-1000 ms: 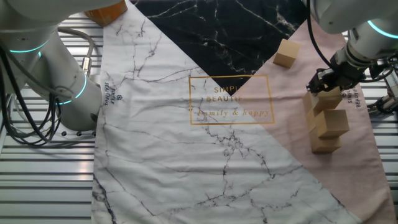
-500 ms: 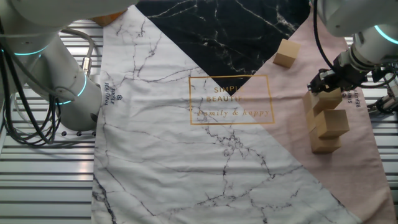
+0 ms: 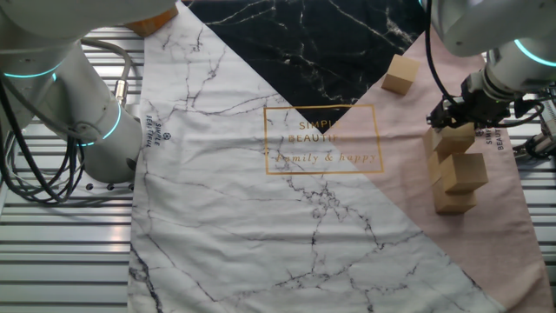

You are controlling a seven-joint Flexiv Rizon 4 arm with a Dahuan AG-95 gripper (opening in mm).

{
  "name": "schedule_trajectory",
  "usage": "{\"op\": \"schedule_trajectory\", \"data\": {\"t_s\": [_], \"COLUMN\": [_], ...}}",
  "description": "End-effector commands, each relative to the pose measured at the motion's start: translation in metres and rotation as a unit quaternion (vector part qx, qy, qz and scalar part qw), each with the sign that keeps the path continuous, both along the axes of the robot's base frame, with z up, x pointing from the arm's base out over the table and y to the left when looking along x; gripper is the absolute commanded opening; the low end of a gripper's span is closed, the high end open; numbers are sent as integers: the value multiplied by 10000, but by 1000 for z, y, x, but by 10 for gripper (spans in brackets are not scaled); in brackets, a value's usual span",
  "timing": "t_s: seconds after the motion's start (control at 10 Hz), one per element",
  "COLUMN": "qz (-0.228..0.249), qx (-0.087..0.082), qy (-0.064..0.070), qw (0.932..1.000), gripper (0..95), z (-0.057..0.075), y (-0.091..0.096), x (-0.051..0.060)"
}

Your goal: Stack the blocks into a pyramid shape

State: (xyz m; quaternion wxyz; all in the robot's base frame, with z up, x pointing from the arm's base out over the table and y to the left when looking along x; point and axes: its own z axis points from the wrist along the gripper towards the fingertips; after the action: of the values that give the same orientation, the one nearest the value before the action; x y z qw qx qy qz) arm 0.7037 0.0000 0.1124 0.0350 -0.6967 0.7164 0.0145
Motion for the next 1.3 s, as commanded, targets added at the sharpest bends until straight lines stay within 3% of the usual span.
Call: {"op": "schedule_trajectory", "data": {"t_s": [0.1,1.0,1.3], "qz": [-1,300,382], "qx": [4,100,47], "qy": [15,-11,-25], "qw": [10000,9995,9993], "gripper": [0,0,0], "z": [0,-3,-4], "y": [0,2,2], "x": [2,9,9]}}
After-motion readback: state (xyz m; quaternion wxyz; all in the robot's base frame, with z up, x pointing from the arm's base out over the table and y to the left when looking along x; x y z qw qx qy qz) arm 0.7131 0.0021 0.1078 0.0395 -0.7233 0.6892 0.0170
